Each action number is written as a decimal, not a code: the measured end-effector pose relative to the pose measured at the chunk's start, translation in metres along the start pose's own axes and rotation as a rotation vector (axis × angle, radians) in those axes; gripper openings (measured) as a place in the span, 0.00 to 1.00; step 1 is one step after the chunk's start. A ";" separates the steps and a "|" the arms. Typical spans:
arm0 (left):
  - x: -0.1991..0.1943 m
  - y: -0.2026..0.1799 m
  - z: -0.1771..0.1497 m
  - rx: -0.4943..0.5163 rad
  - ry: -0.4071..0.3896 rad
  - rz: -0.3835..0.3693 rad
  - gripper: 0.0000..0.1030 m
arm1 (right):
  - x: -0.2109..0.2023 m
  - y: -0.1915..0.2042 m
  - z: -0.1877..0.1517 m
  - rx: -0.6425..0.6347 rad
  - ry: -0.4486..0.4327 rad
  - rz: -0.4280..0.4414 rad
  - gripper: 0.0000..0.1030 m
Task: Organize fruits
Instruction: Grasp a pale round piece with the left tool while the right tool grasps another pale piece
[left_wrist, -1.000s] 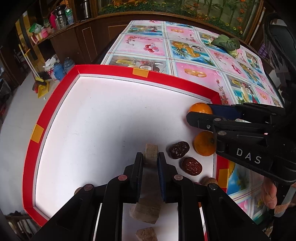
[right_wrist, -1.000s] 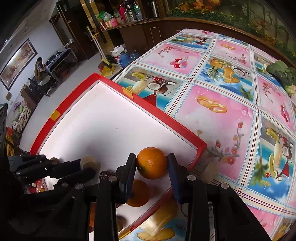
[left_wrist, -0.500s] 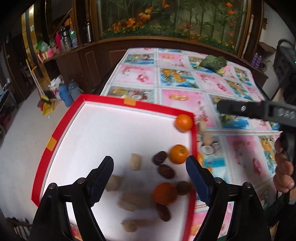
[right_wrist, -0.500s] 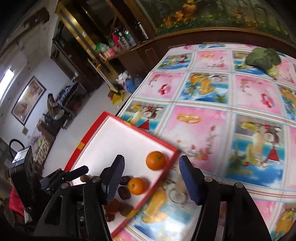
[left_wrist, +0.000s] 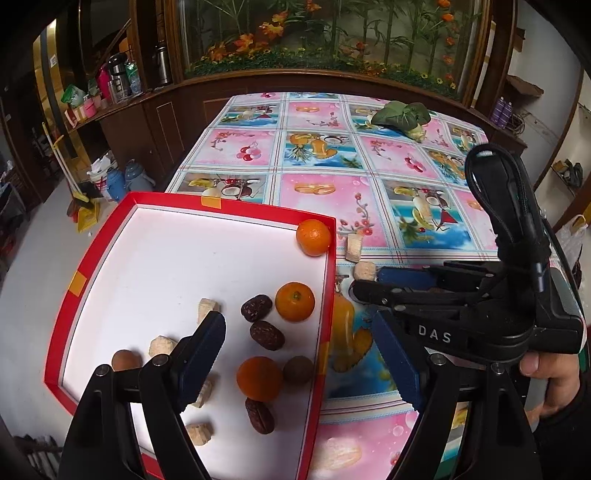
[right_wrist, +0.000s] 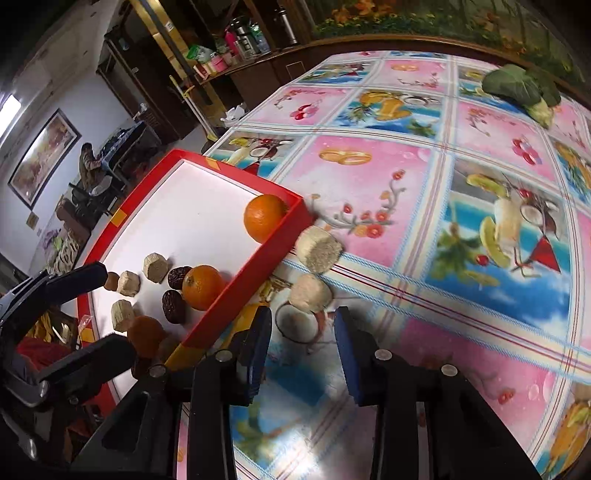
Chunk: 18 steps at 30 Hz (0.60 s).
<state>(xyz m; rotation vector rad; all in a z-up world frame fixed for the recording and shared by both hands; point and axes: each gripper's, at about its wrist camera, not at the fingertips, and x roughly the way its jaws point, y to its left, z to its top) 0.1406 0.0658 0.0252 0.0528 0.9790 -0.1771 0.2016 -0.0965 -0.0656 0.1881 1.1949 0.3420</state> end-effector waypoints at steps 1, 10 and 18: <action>0.001 0.000 0.001 -0.001 0.004 0.001 0.79 | 0.001 0.001 0.002 -0.001 -0.001 0.002 0.32; 0.012 -0.016 0.013 0.026 0.023 -0.012 0.78 | 0.000 0.002 0.001 -0.015 -0.038 -0.071 0.20; 0.055 -0.052 0.047 0.119 0.094 -0.035 0.62 | -0.048 -0.067 0.001 0.213 -0.174 -0.163 0.21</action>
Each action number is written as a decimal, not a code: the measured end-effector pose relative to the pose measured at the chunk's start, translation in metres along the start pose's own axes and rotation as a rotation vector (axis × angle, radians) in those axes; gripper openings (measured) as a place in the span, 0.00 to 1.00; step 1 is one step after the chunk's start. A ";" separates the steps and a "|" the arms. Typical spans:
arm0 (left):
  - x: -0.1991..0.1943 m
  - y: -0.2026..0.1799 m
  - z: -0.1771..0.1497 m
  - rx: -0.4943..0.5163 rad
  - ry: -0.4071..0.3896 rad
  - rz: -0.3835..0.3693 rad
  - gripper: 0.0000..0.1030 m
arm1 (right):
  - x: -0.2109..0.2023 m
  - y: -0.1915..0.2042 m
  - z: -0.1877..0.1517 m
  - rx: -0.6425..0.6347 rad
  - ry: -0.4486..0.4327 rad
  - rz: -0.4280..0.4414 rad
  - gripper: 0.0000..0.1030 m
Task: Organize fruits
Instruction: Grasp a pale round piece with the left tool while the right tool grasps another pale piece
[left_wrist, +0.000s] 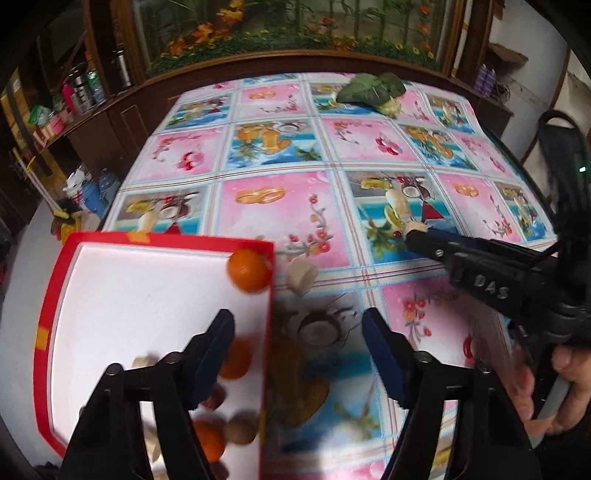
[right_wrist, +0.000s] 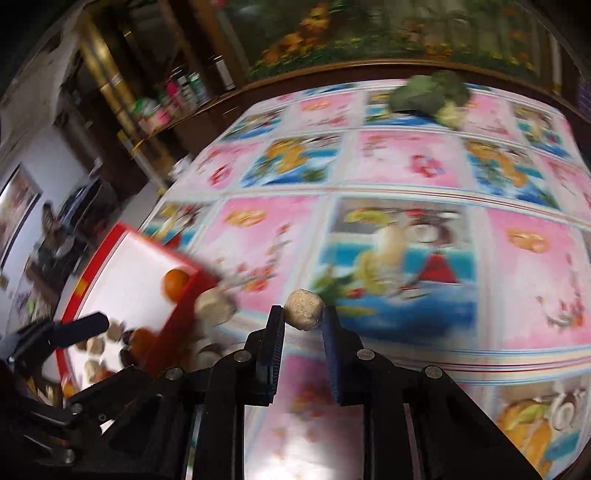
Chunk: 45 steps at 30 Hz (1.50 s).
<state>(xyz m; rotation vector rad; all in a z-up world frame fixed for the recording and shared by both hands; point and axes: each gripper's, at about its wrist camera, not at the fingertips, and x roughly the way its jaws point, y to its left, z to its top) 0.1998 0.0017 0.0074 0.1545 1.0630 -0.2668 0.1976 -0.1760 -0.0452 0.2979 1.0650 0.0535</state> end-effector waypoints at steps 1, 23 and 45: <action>0.008 -0.005 0.008 0.020 0.019 0.008 0.58 | -0.002 -0.011 0.002 0.038 -0.004 -0.006 0.21; 0.067 -0.043 0.043 0.173 0.073 0.273 0.62 | -0.017 -0.031 0.006 0.113 -0.021 0.035 0.20; 0.031 -0.006 0.006 0.044 -0.013 0.077 0.19 | -0.018 -0.026 0.004 0.099 -0.018 0.048 0.21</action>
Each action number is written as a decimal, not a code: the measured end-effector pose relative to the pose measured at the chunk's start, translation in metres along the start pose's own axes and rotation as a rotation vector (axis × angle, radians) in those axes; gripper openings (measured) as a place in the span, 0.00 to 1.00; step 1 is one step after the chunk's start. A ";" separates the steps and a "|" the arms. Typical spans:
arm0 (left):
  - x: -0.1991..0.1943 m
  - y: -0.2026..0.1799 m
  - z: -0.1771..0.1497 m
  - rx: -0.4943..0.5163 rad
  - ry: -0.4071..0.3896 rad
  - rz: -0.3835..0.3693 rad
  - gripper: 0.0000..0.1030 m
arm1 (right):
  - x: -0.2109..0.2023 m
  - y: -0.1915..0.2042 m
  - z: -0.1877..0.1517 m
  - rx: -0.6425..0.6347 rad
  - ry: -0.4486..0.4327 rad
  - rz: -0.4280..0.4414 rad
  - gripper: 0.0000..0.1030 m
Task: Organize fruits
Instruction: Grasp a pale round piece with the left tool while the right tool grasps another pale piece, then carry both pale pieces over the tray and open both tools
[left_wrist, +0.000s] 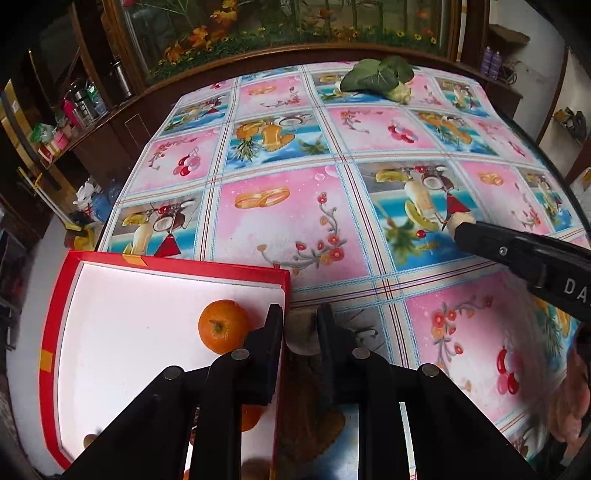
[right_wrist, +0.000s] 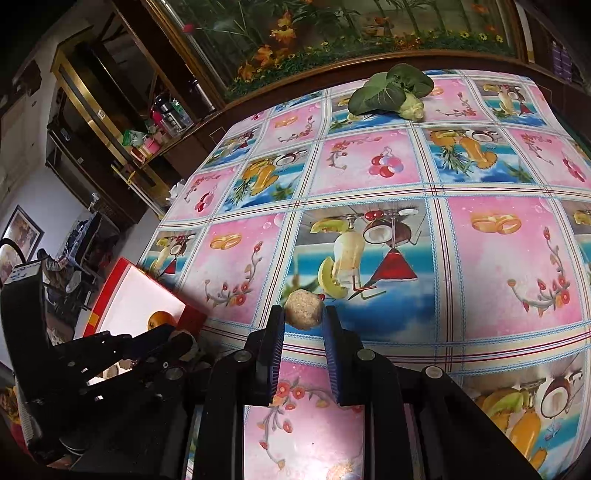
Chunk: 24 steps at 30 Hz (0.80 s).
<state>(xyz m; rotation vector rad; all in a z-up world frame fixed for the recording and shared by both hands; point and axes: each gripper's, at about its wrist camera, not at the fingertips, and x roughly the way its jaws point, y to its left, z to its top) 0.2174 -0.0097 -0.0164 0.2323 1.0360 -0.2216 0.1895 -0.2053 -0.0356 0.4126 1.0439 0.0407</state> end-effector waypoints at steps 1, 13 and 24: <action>-0.005 0.000 -0.001 0.006 -0.011 0.003 0.18 | 0.000 0.001 0.000 -0.002 0.001 0.000 0.21; -0.050 -0.022 -0.027 0.073 -0.096 -0.032 0.25 | 0.000 0.003 -0.001 -0.016 -0.002 0.002 0.21; 0.009 -0.044 -0.010 0.113 0.046 0.006 0.26 | -0.001 0.001 -0.002 -0.006 -0.008 0.006 0.21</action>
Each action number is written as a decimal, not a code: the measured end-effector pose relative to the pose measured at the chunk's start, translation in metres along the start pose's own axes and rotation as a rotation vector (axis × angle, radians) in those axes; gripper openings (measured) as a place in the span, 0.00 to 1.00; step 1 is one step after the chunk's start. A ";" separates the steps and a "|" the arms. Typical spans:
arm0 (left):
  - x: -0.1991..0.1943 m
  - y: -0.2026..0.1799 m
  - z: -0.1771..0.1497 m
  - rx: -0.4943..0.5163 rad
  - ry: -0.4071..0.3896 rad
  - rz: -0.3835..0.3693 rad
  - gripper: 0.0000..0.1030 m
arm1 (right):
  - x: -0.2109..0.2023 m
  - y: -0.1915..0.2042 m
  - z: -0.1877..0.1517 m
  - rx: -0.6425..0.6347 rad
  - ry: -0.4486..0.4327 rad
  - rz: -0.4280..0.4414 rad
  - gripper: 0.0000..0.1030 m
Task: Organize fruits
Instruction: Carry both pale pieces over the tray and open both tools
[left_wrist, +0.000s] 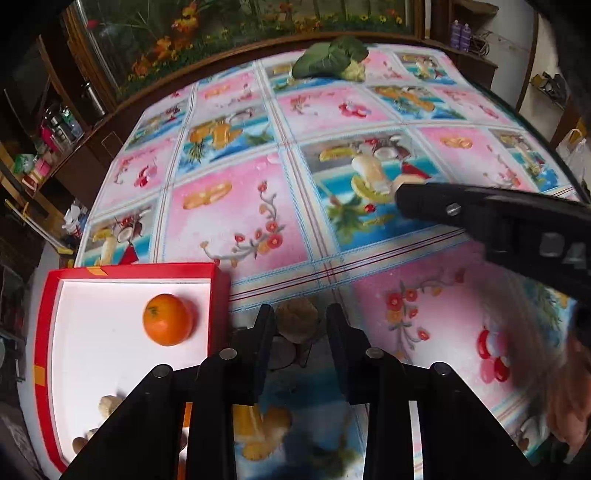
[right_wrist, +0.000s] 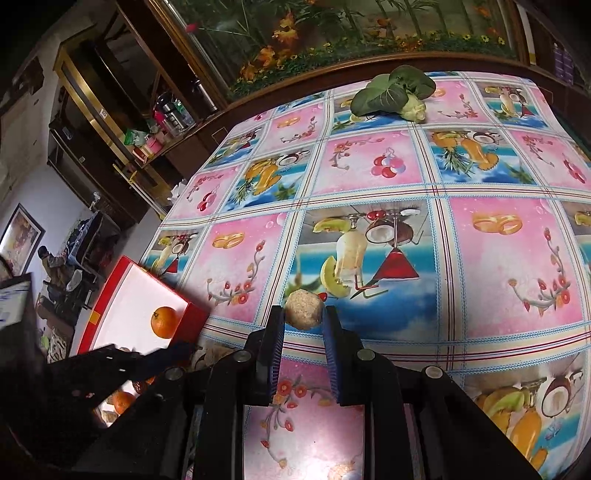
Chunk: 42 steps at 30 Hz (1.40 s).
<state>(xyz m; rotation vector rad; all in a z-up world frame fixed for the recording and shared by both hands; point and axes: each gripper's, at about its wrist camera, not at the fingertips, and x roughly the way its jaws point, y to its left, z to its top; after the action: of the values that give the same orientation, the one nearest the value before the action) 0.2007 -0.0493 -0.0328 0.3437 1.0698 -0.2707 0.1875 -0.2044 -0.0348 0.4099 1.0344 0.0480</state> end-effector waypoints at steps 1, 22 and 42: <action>0.004 0.000 0.001 0.002 0.009 0.018 0.25 | 0.000 0.000 0.000 -0.001 -0.001 0.000 0.21; -0.082 0.117 -0.082 -0.329 -0.101 -0.014 0.24 | 0.004 0.077 -0.031 -0.314 0.021 0.109 0.20; -0.033 0.207 -0.098 -0.415 -0.048 0.043 0.24 | 0.083 0.221 -0.042 -0.494 0.207 0.111 0.20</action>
<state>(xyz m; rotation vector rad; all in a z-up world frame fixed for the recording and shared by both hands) 0.1851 0.1804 -0.0165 -0.0120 1.0410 -0.0149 0.2283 0.0314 -0.0444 0.0100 1.1598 0.4441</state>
